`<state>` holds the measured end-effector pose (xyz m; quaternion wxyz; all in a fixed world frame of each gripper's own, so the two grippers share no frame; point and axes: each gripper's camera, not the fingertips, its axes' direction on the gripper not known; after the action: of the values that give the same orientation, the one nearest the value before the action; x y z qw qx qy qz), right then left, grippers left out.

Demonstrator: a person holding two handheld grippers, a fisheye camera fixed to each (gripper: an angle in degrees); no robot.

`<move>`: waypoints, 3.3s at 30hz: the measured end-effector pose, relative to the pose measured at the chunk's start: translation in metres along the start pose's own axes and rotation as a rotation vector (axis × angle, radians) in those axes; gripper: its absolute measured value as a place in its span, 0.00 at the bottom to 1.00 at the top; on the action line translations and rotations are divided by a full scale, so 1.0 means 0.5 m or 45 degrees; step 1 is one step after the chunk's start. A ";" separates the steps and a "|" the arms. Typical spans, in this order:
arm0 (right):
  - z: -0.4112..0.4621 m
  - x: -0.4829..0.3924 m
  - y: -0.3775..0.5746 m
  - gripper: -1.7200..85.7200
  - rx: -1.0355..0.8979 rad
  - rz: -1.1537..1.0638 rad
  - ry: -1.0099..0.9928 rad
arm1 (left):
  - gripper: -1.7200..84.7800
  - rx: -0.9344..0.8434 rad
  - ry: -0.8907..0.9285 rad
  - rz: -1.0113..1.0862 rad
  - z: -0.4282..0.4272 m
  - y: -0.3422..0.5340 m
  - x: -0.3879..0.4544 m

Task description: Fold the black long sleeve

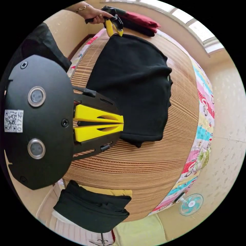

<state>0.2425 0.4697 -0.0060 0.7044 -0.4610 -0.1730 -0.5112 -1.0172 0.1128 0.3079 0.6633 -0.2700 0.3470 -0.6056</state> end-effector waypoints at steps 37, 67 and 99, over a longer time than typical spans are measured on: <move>0.230 0.542 0.531 0.26 0.169 1.226 -2.031 | 0.12 -0.569 -0.049 0.498 0.629 0.330 0.339; -0.199 -0.700 0.039 0.15 0.229 0.643 -2.125 | 0.14 0.117 0.257 0.791 -0.541 0.108 0.304; -0.551 -0.546 0.584 0.02 1.278 0.754 -0.168 | 0.10 -0.998 0.074 1.895 0.706 0.603 0.665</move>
<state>0.3227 0.4101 -0.4812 0.9371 -0.1304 -0.3013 -0.1184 -0.5446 -0.2021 0.2453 0.7384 -0.1659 0.6368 0.1474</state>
